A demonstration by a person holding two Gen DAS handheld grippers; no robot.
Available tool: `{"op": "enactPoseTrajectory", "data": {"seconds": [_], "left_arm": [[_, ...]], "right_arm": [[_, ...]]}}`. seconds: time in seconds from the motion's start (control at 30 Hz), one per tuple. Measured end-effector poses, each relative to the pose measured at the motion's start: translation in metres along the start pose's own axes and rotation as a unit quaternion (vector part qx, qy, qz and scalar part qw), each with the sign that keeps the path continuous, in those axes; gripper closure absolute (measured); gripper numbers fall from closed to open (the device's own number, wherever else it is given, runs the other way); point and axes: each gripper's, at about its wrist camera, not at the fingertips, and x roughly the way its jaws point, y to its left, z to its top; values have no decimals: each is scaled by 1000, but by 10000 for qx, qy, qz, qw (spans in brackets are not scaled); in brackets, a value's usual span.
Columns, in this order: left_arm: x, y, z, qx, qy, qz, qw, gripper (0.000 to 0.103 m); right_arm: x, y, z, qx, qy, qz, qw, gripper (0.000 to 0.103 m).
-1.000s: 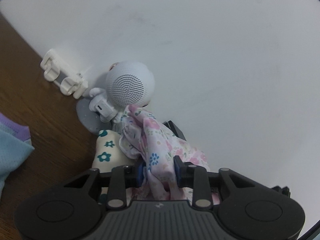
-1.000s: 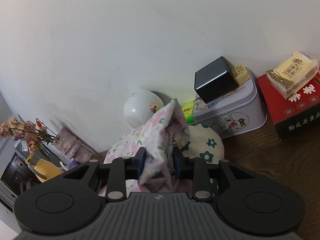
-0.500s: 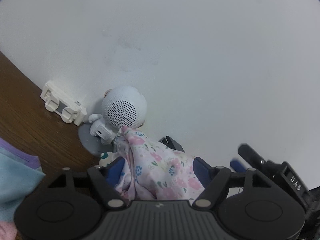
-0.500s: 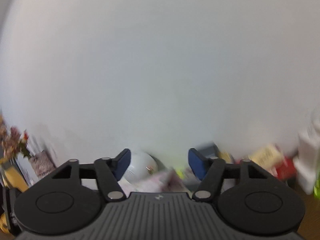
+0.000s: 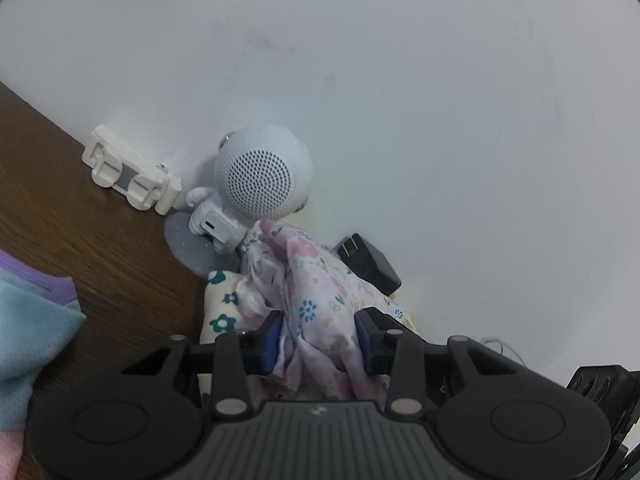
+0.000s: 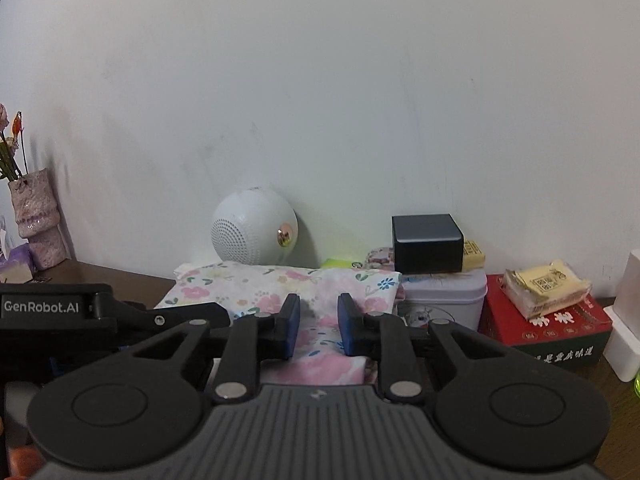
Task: Fold clothes
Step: 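Lower the bundle onto the folded clothes stack and open both grippers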
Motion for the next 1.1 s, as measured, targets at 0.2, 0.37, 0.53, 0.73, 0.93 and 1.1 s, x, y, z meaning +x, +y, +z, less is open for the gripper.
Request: {"op": "enactPoseTrajectory", "data": {"seconds": [0.2, 0.37, 0.53, 0.73, 0.93, 1.1], "left_arm": [[-7, -3, 0, 167, 37, -199, 9997, 44], [-33, -13, 5, 568, -365, 39, 9977, 11], [-55, -12, 10, 702, -681, 242, 9949, 5], [-80, -14, 7, 1031, -909, 749, 9877, 3], [-120, -18, -8, 1356, -1034, 1178, 9783, 1], [-167, -27, -32, 1796, -1164, 1360, 9673, 0]], "right_arm": [[-12, 3, 2, 76, -151, 60, 9998, 80], [-35, 7, 8, 137, -603, 282, 9977, 49], [-53, 9, 9, 58, -854, 216, 9961, 28], [-73, 11, 8, -24, -1135, 95, 9935, 3], [-112, 30, -7, -23, -1118, -187, 9936, 0], [-145, 47, -22, 57, -1008, -403, 9941, 0]]}}
